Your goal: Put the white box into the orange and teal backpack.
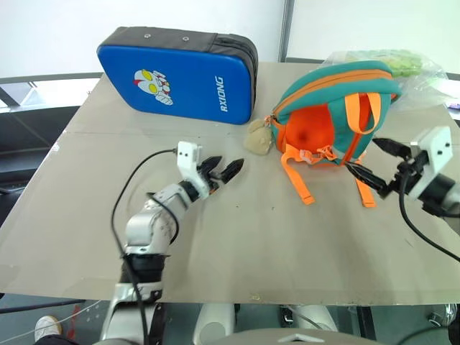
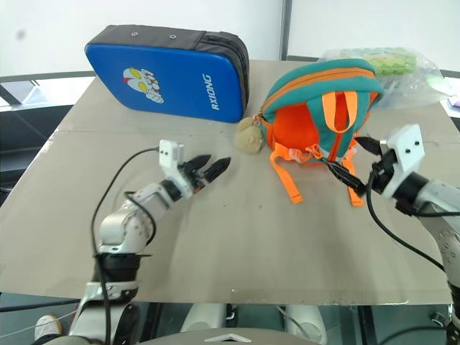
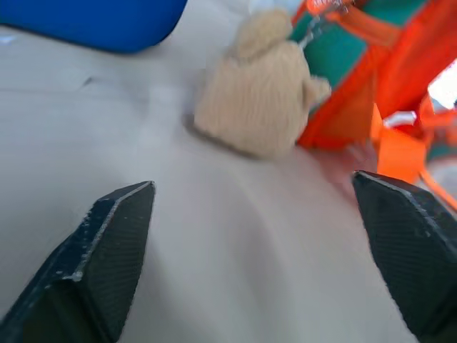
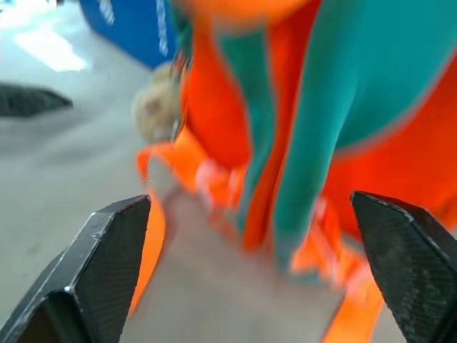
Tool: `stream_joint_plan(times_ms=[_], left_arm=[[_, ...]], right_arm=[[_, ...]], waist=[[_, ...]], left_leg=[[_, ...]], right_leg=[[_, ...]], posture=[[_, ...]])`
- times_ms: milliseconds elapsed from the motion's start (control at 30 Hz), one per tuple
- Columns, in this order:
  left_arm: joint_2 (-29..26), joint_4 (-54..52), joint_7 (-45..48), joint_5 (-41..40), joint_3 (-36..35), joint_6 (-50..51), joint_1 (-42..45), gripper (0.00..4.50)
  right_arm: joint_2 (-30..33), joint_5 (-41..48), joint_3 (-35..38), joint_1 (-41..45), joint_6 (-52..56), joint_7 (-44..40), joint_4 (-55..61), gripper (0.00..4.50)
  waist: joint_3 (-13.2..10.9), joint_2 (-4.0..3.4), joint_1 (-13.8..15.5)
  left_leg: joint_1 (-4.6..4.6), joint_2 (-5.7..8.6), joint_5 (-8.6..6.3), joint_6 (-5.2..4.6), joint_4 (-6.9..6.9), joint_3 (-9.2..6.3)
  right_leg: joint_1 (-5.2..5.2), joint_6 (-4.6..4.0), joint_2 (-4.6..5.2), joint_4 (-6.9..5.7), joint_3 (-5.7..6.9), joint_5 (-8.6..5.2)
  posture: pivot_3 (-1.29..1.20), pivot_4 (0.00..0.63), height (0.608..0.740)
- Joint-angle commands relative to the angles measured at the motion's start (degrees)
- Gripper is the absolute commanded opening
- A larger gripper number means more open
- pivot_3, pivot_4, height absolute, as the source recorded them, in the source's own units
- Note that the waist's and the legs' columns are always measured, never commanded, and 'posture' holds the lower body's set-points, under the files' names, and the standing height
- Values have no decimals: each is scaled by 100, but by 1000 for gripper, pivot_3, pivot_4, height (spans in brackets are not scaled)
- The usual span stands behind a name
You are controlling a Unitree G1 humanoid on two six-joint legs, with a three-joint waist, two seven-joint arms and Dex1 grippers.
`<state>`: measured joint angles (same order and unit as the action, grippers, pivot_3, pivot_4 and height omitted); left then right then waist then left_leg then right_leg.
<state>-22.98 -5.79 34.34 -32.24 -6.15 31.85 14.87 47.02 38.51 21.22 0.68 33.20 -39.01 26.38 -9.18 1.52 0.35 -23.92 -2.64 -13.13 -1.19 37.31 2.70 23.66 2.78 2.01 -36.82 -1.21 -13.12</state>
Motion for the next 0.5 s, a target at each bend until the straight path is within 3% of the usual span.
stream_joint_plan(times_ms=[33,333,500], left_arm=[[-407,-768,552,-16,-133,-342,-567,4421],[-1243,-1657,1512,-524,-1607,-722,-2769,4421],[-1343,-1561,1555,-635,-2018,-755,-2968,4421]], right_arm=[[166,-130,561,-528,-248,-405,99,4500],[-86,-691,1593,-2124,-1386,-1269,-646,4500],[-156,-777,1665,-2254,-1684,-1453,-865,4500]], waist=[[0,0,3],[6,-3,4],[11,-4,35]], left_leg=[[0,0,0,0,0,0],[22,-16,-1,0,4,0],[23,-37,-1,0,7,1]], right_leg=[[0,-1,0,0,0,-1],[-5,-27,1,-3,-10,-15],[-5,-12,1,-3,-7,-25]], posture=[[0,150,740],[0,150,740],[0,150,740]])
